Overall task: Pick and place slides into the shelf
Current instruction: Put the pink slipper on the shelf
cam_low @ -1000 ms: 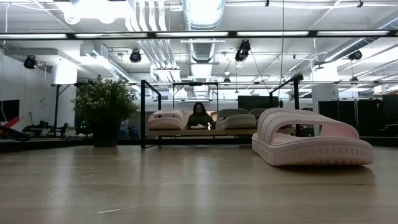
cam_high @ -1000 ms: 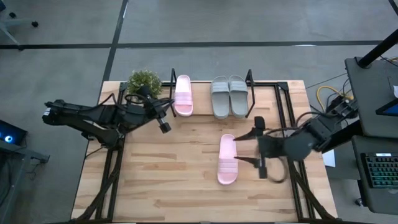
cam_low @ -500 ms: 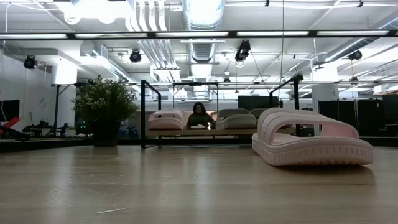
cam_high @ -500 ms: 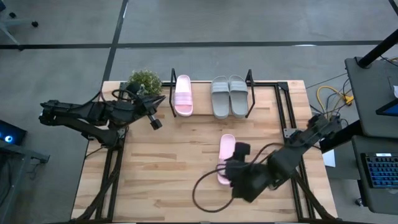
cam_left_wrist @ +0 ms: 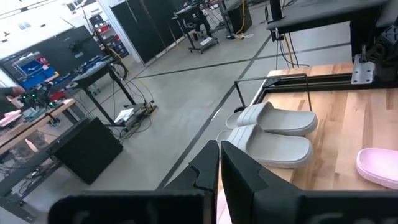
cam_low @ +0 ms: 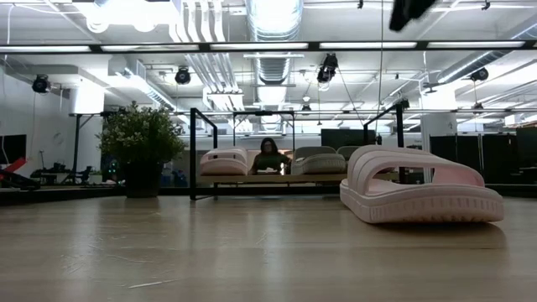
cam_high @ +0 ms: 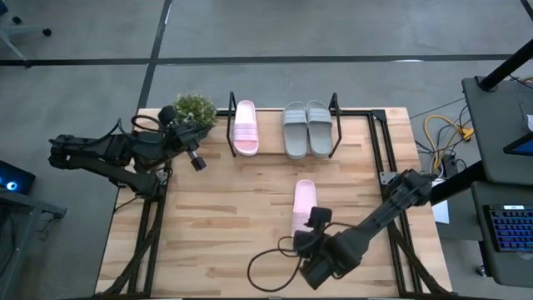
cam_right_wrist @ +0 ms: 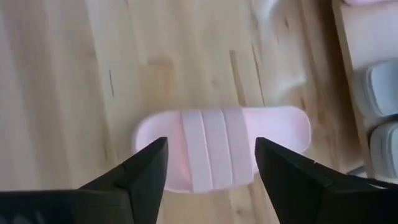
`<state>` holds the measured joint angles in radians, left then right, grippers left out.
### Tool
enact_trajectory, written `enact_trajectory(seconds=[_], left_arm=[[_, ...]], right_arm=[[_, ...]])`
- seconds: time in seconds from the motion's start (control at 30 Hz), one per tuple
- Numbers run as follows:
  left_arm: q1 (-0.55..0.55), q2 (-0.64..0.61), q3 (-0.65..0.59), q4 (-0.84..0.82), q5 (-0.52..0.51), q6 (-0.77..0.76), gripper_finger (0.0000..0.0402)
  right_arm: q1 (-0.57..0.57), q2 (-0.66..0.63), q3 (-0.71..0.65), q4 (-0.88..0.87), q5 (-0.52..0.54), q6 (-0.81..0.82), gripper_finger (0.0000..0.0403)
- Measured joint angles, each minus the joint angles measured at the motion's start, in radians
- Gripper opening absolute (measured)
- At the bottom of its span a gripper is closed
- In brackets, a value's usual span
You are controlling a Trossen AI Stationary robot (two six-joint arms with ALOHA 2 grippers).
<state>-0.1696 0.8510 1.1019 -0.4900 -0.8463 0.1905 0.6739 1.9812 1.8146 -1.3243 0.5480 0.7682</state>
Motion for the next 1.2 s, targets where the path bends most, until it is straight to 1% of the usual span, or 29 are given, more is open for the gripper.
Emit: enact_trajectory(seconds=[0.23,0.4,0.47,0.6,0.8,0.97,1.2], left_arm=[[0.000,-0.012,-0.002,0.000,0.000,0.001,0.0002],[0.000,-0.006,-0.003,0.001,0.000,0.009,0.0002],[0.000,-0.005,-0.003,0.001,0.001,0.009,0.0002],[0.000,0.001,-0.003,0.002,0.001,0.009,0.0002],[0.000,0.005,-0.008,0.001,0.001,0.009,0.0002],[0.000,0.010,-0.010,0.001,0.001,0.009,0.0002],[0.000,0.011,-0.010,0.002,0.000,0.009,0.0002]], right_arm=[[0.023,0.119,-0.018,-0.003,0.015,0.010,0.0226],[0.036,0.180,-0.019,-0.004,0.146,0.064,0.0226],[0.039,0.194,-0.024,-0.002,0.174,0.070,0.0226],[0.042,0.209,-0.042,-0.004,0.179,0.103,0.0226],[0.042,0.209,-0.110,0.003,0.178,0.175,0.0226],[0.042,0.209,-0.173,0.020,0.145,0.190,0.0226],[0.037,0.209,-0.229,0.032,0.163,0.259,0.0226]])
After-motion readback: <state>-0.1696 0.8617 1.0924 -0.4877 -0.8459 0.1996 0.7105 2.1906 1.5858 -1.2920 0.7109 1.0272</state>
